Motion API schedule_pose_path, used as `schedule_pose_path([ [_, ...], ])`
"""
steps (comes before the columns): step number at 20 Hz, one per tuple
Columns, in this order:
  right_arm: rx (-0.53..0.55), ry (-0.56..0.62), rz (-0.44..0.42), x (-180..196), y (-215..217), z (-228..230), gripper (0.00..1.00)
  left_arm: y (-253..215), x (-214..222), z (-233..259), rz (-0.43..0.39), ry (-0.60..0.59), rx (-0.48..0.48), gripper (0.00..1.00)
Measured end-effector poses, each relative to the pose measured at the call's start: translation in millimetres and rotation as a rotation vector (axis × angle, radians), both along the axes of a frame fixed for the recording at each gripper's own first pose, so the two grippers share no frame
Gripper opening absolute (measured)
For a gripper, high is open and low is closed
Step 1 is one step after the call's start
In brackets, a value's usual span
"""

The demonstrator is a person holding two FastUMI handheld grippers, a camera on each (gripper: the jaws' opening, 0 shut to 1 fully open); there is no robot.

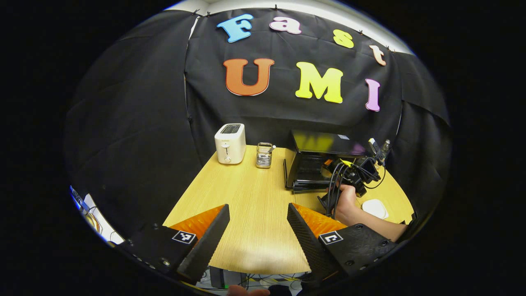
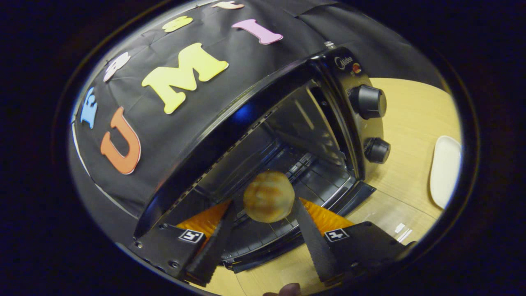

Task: Open the electric oven with the left hand, put the food in, and close the electric oven.

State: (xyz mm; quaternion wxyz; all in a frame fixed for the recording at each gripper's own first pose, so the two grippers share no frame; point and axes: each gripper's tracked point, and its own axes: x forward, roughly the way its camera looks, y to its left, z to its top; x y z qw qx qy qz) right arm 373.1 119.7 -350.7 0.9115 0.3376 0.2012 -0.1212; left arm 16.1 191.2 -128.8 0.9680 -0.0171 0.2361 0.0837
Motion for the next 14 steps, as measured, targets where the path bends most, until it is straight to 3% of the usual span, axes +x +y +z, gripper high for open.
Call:
schedule_pose_path([
  [2,-0.043,0.007,0.03,-10.1,4.2,2.6,0.92,-0.9,-0.9,2.4,0.007,-0.01,-0.013,0.93],
  [8,-0.051,0.044,0.119,-74.4,16.5,19.5,0.93,-14.7,-11.7,0.5,0.021,-0.033,-0.067,0.93],
  [14,-0.198,0.059,0.275,-160.0,-1.0,55.3,0.92,-36.7,-24.5,-22.1,0.01,-0.009,-0.095,0.93],
])
